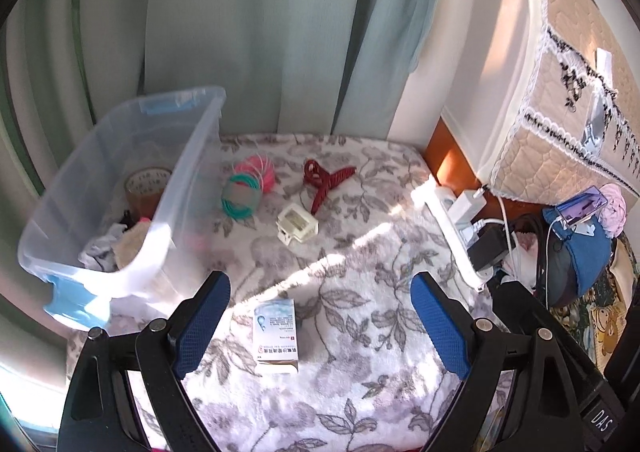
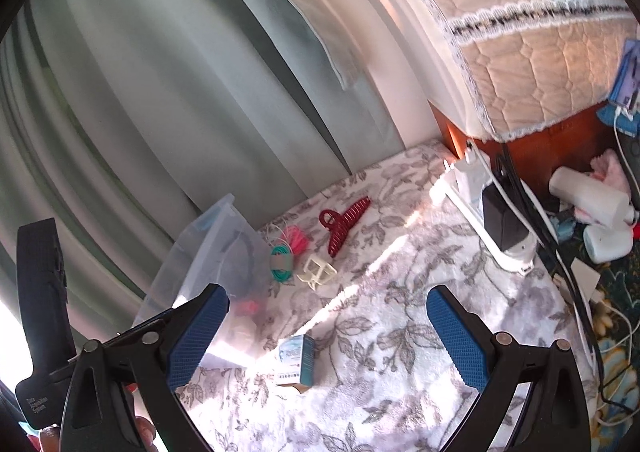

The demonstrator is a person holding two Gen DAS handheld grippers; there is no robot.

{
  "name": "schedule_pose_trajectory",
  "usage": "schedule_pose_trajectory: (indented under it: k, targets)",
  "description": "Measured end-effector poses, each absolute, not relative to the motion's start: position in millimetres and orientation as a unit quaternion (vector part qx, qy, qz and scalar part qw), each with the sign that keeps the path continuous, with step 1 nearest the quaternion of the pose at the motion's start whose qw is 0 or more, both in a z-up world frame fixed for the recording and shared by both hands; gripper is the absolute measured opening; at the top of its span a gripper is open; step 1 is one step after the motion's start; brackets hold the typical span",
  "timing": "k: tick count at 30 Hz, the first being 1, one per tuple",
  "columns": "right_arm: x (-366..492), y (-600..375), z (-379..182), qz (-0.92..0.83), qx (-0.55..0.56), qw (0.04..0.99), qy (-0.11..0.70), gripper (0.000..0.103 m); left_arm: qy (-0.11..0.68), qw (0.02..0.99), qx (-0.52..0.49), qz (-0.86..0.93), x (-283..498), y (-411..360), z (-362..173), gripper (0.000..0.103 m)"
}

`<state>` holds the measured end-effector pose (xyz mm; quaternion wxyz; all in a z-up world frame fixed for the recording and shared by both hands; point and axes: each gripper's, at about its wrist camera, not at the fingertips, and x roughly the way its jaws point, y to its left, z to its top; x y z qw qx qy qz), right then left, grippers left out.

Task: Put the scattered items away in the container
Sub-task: 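Withdraw both grippers from the box toward the ear-drop box and claw clip, then grasp the ear-drop box with the left gripper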

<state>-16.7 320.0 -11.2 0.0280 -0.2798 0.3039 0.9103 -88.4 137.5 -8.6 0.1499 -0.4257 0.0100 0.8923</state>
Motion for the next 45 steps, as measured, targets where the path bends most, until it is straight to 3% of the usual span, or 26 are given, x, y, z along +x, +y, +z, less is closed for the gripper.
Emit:
schedule_pose_trajectory:
  k: [7, 18, 25, 32, 36, 38, 41, 45]
  targets:
    - [-27.6, 325.1, -44.1, 0.896, -0.33, 0.025, 0.297, 0.103, -0.016, 0.142, -0.473, 0.87, -103.6, 130.1, -50.5, 0.092]
    - [-37.9, 327.9, -76.4, 0.879, -0.363, 0.038, 0.306, 0.103, 0.004, 0.114, -0.51, 0.852, -117.9, 120.0, -108.6, 0.093]
    - [-44.2, 329.3, -90.8, 0.865, -0.378, 0.026, 0.33, 0.103, 0.023, 0.091, -0.533, 0.841, -124.0, 120.6, -130.4, 0.093]
    - [-53.7, 318.6, -96.9, 0.866, -0.399, 0.015, 0.302, 0.103, 0.019, 0.082, -0.542, 0.836, -128.2, 118.0, -140.3, 0.092]
    - [-58.2, 312.7, -98.3, 0.868, -0.403, 0.004, 0.289, 0.103, 0.009, 0.085, -0.545, 0.834, -131.3, 116.2, -144.1, 0.08]
    - [-60.9, 310.4, -100.6, 0.868, -0.406, 0.002, 0.286, 0.103, 0.004, 0.087, -0.548, 0.832, -133.4, 115.4, -146.8, 0.064]
    - [-65.1, 308.5, -105.1, 0.865, -0.413, 0.002, 0.285, 0.103, -0.003, 0.092, -0.558, 0.825, -136.8, 114.5, -153.8, 0.048]
    - [-70.7, 307.0, -111.1, 0.862, -0.42, 0.001, 0.285, 0.103, -0.007, 0.096, -0.554, 0.827, -138.3, 114.8, -154.8, 0.047]
